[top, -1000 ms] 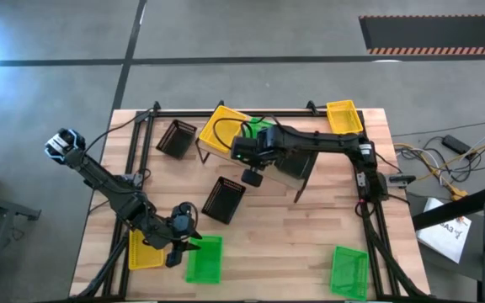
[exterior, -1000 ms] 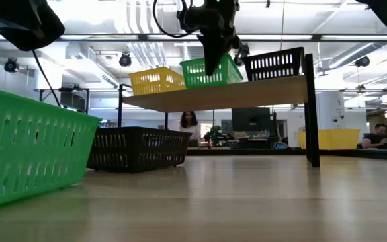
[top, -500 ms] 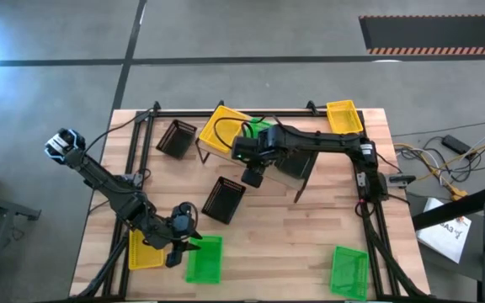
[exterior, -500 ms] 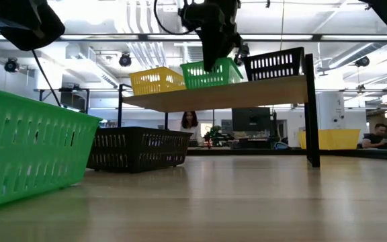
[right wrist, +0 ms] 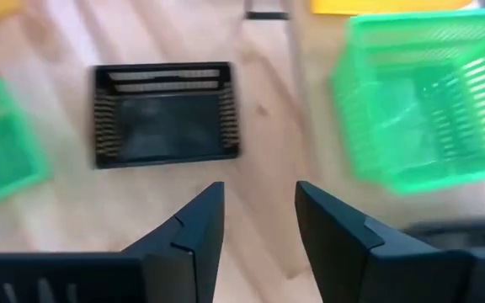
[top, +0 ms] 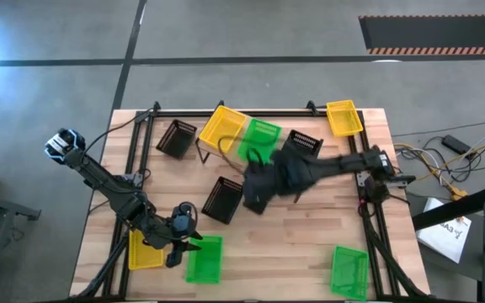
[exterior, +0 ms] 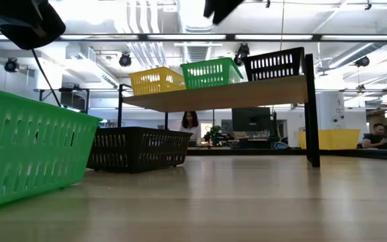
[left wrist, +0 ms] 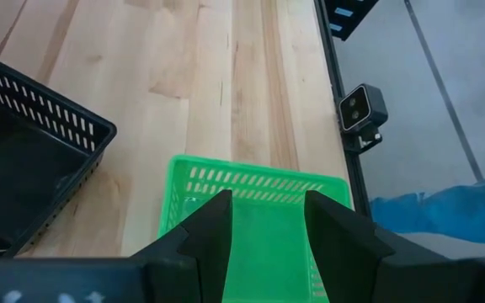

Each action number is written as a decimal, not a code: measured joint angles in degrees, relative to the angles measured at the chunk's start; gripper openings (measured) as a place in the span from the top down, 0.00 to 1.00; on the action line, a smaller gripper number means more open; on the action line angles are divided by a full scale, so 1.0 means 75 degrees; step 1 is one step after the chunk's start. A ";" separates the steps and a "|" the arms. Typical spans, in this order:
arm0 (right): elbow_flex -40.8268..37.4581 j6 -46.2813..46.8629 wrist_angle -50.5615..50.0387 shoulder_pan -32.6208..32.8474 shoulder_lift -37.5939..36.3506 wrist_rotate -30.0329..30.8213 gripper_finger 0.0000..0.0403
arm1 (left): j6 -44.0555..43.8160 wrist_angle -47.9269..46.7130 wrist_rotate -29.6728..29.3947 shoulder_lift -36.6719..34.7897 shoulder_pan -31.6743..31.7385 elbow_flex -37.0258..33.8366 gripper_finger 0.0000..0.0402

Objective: Stack baskets on shelf by color
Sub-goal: Stack the bottom yellow bin on top of the yellow bin, then stack the right green bin on top of the green bin

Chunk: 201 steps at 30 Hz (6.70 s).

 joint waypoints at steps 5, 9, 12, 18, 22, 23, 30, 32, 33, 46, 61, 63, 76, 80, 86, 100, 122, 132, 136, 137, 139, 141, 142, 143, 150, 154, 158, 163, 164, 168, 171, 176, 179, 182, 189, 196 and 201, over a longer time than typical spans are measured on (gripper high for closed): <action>-0.0284 0.1122 0.0977 0.1328 0.0142 0.0411 0.69 | 0.0089 0.0003 -0.0125 0.0000 0.0037 0.0000 0.67; -0.0472 0.1926 0.1738 0.2261 0.0331 0.0769 0.71 | 0.0393 0.0001 -0.0223 0.0000 0.0154 -0.0005 0.67; -0.0475 0.2788 0.1739 0.2795 0.0605 0.0928 0.73 | 0.0456 0.0003 -0.0268 0.0000 0.0346 -0.0006 0.67; -0.0494 0.4460 0.1675 0.3529 0.1152 0.0917 0.76 | 0.0446 -0.0094 -0.0228 0.0026 0.1006 0.0018 0.67; -0.0494 0.5214 0.1645 0.3783 0.1409 0.0887 0.78 | 0.0046 -0.0575 0.0901 0.0019 0.1538 0.0172 0.67; -0.0494 0.5307 0.1642 0.3815 0.1446 0.0877 0.79 | -0.0006 -0.0865 0.1295 0.0013 0.1598 0.0209 0.67; -0.0494 0.5314 0.1628 0.3848 0.1490 0.0893 0.83 | -0.0844 -0.2859 0.3223 -0.0044 0.0871 0.0231 0.67; -0.0494 0.5151 0.1623 0.3837 0.1468 0.0918 0.83 | -0.1322 -0.3158 0.3287 -0.0047 0.0265 0.0176 0.67; -0.0494 0.5047 0.1621 0.3819 0.1458 0.0922 0.84 | -0.1573 -0.3233 0.3307 -0.0052 -0.0082 0.0153 0.67; -0.0494 0.4043 0.1394 0.3407 0.1423 0.1110 0.84 | -0.5045 -0.3263 0.1169 0.0109 -0.3877 0.0080 0.67; -0.0494 0.4040 0.1516 0.3136 0.1417 0.1123 0.85 | -0.5013 -0.3211 0.0967 0.2016 -0.4095 0.0061 0.71; -0.0494 0.4104 0.1516 0.3136 0.1417 0.1122 0.85 | -0.5011 -0.3207 0.1030 0.2132 -0.4083 0.0058 0.78; -0.0494 0.4096 0.1519 0.3133 0.1417 0.1113 0.85 | -0.4219 -0.3263 0.1314 0.1227 -0.3963 0.0296 1.00; -0.0494 0.4046 0.1516 0.3133 0.1417 0.1113 0.85 | -0.3881 -0.3259 0.1323 0.0456 -0.3749 0.0435 1.00; -0.0494 0.4035 0.1516 0.3136 0.1417 0.1110 0.85 | -0.2629 -0.3259 0.1323 -0.0453 -0.3199 0.0944 1.00; -0.0494 0.4189 0.1560 0.3170 0.1415 0.1083 0.86 | 0.2426 -0.3498 0.1271 -0.0804 -0.0448 0.3350 1.00; -0.0494 0.5846 0.1644 0.3553 0.1403 0.1060 0.86 | 1.1104 -0.5406 0.1068 0.1117 0.6127 0.5488 1.00; -0.0494 0.6008 0.1662 0.3559 0.1403 0.1063 0.86 | 1.2149 -0.5591 0.0623 0.1939 0.7303 0.5482 1.00; -0.0494 0.5950 0.1659 0.3556 0.1403 0.1126 0.86 | 1.2402 -0.5803 0.0449 0.1964 0.7374 0.5482 1.00; -0.0494 0.5906 0.1658 0.3556 0.1403 0.1133 0.86 | 1.2421 -0.5907 0.0455 0.1964 0.7386 0.5482 1.00; -0.0494 0.5834 0.1653 0.3556 0.1403 0.1143 0.86 | 1.2429 -0.6074 0.0457 0.1964 0.7393 0.5476 1.00; -0.0494 0.5760 0.1649 0.3556 0.1403 0.1145 0.86 | 1.2421 -0.6146 0.0468 0.1964 0.7429 0.5473 1.00; -0.0494 0.5691 0.1645 0.3555 0.1403 0.1146 0.86 | 1.2416 -0.6179 0.0484 0.1964 0.7437 0.5473 1.00; -0.0494 0.5653 0.1641 0.3553 0.1403 0.1149 0.86 | 1.2414 -0.6242 0.0490 0.1975 0.7440 0.5472 1.00; -0.0494 0.5555 0.1624 0.3538 0.1403 0.1346 0.86 | 1.2405 -0.6289 0.0543 0.2142 0.7437 0.5369 1.00; -0.0494 0.5553 0.1624 0.3538 0.1403 0.1346 0.86 | 1.2389 -0.6284 0.0539 0.2275 0.7437 0.5368 1.00; -0.0494 0.5560 0.1622 0.3538 0.1403 0.1343 0.86 | 1.2387 -0.6235 0.0539 0.2291 0.7434 0.5368 1.00; -0.0494 0.5562 0.1624 0.3538 0.1403 0.1343 0.86 | 1.2391 -0.6203 0.0525 0.2255 0.7431 0.5472 1.00; -0.0494 0.5523 0.1624 0.3538 0.1403 0.1343 0.86 | 1.2391 -0.6203 0.0517 0.2253 0.7433 0.5489 1.00; -0.0494 0.5439 0.1621 0.3538 0.1403 0.1343 0.86 | 1.2391 -0.6208 0.0504 0.2253 0.7431 0.5539 1.00; -0.0494 0.5441 0.1616 0.3538 0.1403 0.1343 0.86 | 1.2391 -0.6218 0.0504 0.2253 0.7431 0.5548 0.98; -0.0494 0.5410 0.1613 0.3538 0.1403 0.1343 0.86 | 1.2383 -0.6238 0.0637 0.2253 0.7431 0.5546 0.89; -0.0494 0.5393 0.1615 0.3538 0.1403 0.1343 0.86 | 1.2318 -0.6263 0.0740 0.2253 0.7431 0.5546 0.83; -0.0494 0.5386 0.1616 0.3538 0.1403 0.1343 0.86 | 1.2185 -0.6301 0.0890 0.2253 0.7431 0.5549 0.81; -0.0494 0.5381 0.1616 0.3538 0.1406 0.1343 0.86 | 1.2160 -0.6477 0.1484 0.2244 0.7431 0.5784 0.80; -0.0494 0.5378 0.1613 0.3538 0.1406 0.1335 0.86 | 1.1679 -0.6485 0.1506 0.2206 0.7431 0.6133 0.80; -0.0494 0.5398 0.1596 0.3630 0.1367 0.1302 0.86 | 0.9879 -0.6881 0.1812 0.1984 0.7249 0.6647 0.80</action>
